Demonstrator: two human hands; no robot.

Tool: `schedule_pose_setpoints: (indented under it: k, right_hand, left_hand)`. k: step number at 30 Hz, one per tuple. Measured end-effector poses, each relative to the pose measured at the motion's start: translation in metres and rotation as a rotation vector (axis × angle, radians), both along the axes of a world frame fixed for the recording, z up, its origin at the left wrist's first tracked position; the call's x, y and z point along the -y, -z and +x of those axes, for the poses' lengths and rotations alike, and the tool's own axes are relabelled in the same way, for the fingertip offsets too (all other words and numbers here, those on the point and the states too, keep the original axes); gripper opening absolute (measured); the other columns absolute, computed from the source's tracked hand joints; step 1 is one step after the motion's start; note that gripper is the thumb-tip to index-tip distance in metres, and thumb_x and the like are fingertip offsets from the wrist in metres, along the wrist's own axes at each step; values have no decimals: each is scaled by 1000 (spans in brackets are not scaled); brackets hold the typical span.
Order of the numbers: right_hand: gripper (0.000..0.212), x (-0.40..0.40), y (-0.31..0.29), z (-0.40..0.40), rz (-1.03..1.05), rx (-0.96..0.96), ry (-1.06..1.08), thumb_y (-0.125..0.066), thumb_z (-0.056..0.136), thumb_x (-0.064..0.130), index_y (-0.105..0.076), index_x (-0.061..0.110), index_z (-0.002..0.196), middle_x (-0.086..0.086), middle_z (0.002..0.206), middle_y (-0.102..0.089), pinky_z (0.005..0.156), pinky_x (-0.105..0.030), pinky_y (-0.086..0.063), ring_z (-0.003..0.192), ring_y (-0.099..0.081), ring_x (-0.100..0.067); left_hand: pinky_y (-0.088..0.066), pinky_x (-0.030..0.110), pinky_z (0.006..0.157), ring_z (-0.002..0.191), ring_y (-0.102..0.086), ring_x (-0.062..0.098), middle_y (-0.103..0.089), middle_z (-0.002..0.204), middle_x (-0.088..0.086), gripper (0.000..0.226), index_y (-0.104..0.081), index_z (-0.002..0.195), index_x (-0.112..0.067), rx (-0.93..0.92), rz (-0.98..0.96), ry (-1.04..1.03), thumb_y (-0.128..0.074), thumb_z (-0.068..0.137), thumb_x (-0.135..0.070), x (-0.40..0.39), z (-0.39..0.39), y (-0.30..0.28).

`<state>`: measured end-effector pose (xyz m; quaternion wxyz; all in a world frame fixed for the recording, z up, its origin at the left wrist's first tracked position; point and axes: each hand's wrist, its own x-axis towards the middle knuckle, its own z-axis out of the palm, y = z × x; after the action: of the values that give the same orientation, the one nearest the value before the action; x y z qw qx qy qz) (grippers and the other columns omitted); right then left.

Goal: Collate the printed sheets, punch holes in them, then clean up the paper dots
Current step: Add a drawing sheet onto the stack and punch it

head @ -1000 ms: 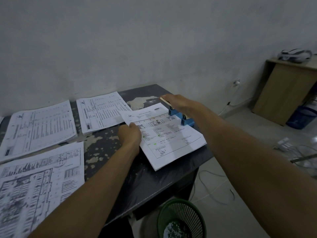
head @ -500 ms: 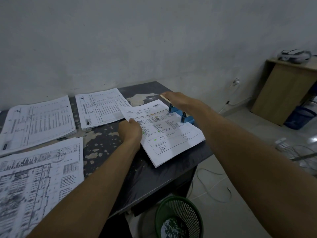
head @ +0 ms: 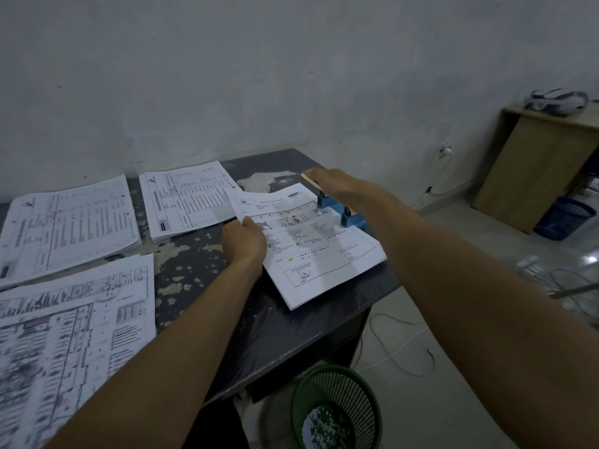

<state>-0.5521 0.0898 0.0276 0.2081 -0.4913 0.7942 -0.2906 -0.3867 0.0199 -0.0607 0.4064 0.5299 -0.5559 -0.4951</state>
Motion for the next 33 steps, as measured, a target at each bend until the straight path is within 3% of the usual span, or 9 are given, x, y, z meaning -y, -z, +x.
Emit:
schedule_pose_setpoints:
  k: [6, 8, 12, 14, 17, 22, 27, 30, 33]
  right_hand:
    - [47, -1, 0, 6, -9, 52, 13, -27, 103, 34, -50, -6, 115, -25, 124, -58, 87, -42, -46, 105, -58, -37]
    - [45, 0, 2, 7, -11, 40, -9, -26, 104, 33, -50, -5, 106, -25, 106, -61, 81, -43, -43, 88, -56, -31]
    - [37, 3, 14, 11, -27, -117, -26, -21, 106, 32, -53, 27, 87, 8, 86, -53, 78, -34, -35, 78, -49, -11]
    - [38, 1, 22, 17, -38, -197, -33, -19, 105, 34, -55, 30, 91, 6, 95, -57, 82, -38, -40, 87, -53, -15]
    - [46, 0, 27, 21, -18, -321, 1, -17, 104, 38, -53, 19, 126, -7, 131, -54, 97, -47, -44, 116, -52, -26]
    - [32, 4, 30, 21, 2, -396, 43, -16, 103, 38, -45, 24, 103, -4, 114, -53, 91, -48, -46, 102, -54, -26]
    - [26, 1, 32, 22, -1, -476, 46, -26, 103, 28, -49, 18, 111, -6, 118, -52, 90, -47, -45, 97, -46, -21]
    - [31, -1, 37, 25, 20, -524, 22, -29, 103, 26, -48, 12, 124, -10, 130, -49, 97, -51, -43, 119, -47, -28]
    - [39, -1, 49, 30, 80, -662, 1, -29, 102, 24, -40, 10, 136, -11, 150, -36, 106, -60, -31, 147, -20, -29]
  left_hand:
    - [-54, 37, 76, 68, -54, 10, -51, 76, -13, 18, -56, 94, -18, 21, -55, 6, -42, 104, -23, 0, 1, 2]
    - [-54, 37, 76, 68, -53, 9, -51, 76, -14, 17, -54, 94, -19, 28, -69, 8, -41, 104, -23, 0, 1, 3]
    - [-54, 38, 77, 70, -54, 11, -51, 77, -15, 15, -51, 94, -21, 45, -94, 6, -41, 104, -24, -2, 2, 4]
    - [-53, 37, 77, 74, -56, 16, -53, 79, -11, 16, -53, 94, -20, 53, -117, 9, -41, 104, -24, -2, 2, 4]
    - [-49, 34, 74, 81, -59, 20, -60, 90, -3, 26, -60, 99, -11, 74, -147, 22, -39, 105, -25, -4, 4, 4]
    - [-47, 32, 72, 77, -58, 18, -62, 89, -1, 33, -61, 91, -8, 105, -187, 40, -38, 106, -25, -5, 5, 5]
    - [-46, 32, 74, 78, -56, 18, -59, 89, -1, 32, -59, 88, -10, 143, -223, 36, -37, 106, -24, -7, 5, 4]
    - [-44, 32, 72, 80, -57, 20, -60, 90, 2, 35, -58, 87, -7, 175, -238, 33, -36, 107, -26, -7, 4, 4]
    - [-41, 32, 71, 80, -55, 20, -58, 90, 2, 34, -57, 88, -8, 196, -241, 20, -36, 107, -26, -7, 4, 5]
